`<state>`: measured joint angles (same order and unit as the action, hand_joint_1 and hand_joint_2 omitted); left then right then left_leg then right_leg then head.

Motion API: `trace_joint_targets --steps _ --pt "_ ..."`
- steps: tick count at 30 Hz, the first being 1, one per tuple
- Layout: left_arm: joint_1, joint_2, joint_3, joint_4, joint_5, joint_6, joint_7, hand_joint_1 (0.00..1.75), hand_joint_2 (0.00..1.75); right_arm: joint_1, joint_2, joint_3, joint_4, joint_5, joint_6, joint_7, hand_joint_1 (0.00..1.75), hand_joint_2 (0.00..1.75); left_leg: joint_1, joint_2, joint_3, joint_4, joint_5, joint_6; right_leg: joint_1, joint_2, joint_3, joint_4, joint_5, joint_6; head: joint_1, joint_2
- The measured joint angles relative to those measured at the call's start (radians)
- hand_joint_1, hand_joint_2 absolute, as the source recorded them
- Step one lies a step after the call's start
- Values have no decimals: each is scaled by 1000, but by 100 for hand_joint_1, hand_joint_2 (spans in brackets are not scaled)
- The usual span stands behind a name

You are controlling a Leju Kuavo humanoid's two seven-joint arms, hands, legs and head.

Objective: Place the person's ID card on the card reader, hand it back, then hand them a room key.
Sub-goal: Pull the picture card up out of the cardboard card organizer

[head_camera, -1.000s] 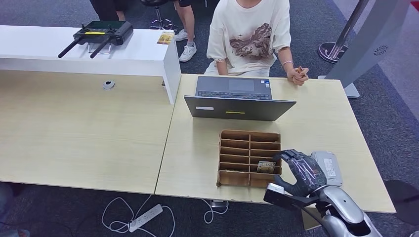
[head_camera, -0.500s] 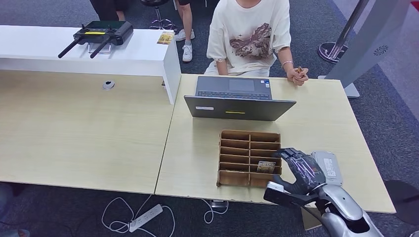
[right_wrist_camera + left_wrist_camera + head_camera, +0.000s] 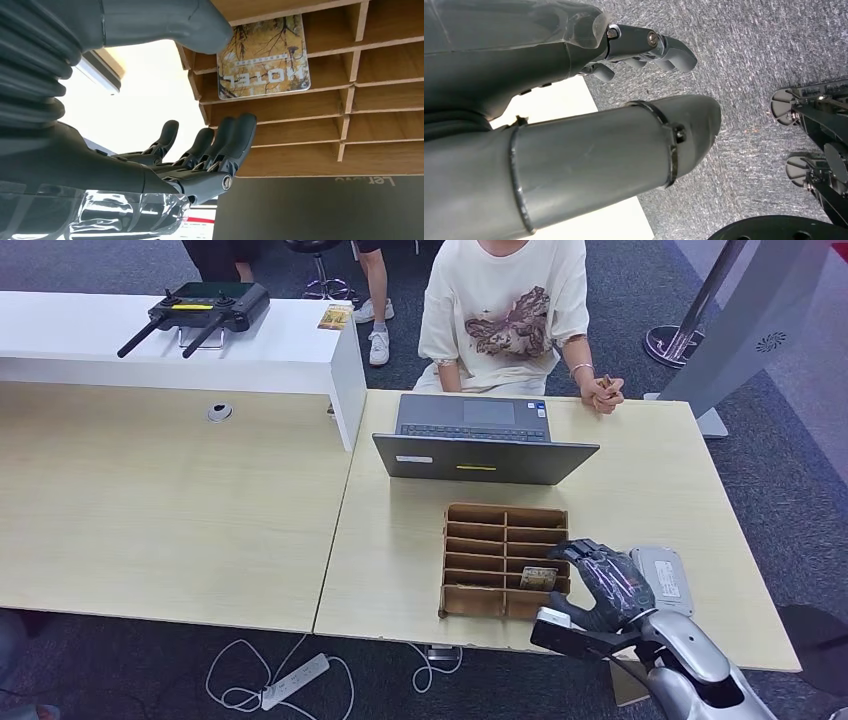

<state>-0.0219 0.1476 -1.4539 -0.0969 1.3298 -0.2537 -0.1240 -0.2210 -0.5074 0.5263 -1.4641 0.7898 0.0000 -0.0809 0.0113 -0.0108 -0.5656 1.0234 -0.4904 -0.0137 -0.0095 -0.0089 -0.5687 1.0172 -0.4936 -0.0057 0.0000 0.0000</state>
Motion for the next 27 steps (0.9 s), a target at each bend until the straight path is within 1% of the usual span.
trace_joint_targets --steps 4,10,18,22,27 --pt "0 0 0 0 -2 0 0 0 0 1 0 6 0 2 0 4 82 175 0 0 0 0 0 0 0 0 0 0 0 0 0 0" --pt "0 0 0 0 -6 0 0 0 0 9 0 7 -5 3 0 10 83 175 0 0 0 0 0 0 0 0 0 0 0 0 0 0" --pt "0 0 0 0 -6 0 0 0 0 15 0 7 -13 11 -1 15 102 175 0 0 0 0 0 0 0 0 0 0 0 0 0 0" --pt "0 0 0 0 -6 0 0 0 0 20 0 7 -13 14 0 15 116 175 0 0 0 0 0 0 0 0 0 0 0 0 0 0" --pt "1 1 0 0 -4 -1 -1 0 0 23 0 7 -13 14 0 15 121 175 0 0 0 0 0 0 0 0 0 0 0 0 0 0"
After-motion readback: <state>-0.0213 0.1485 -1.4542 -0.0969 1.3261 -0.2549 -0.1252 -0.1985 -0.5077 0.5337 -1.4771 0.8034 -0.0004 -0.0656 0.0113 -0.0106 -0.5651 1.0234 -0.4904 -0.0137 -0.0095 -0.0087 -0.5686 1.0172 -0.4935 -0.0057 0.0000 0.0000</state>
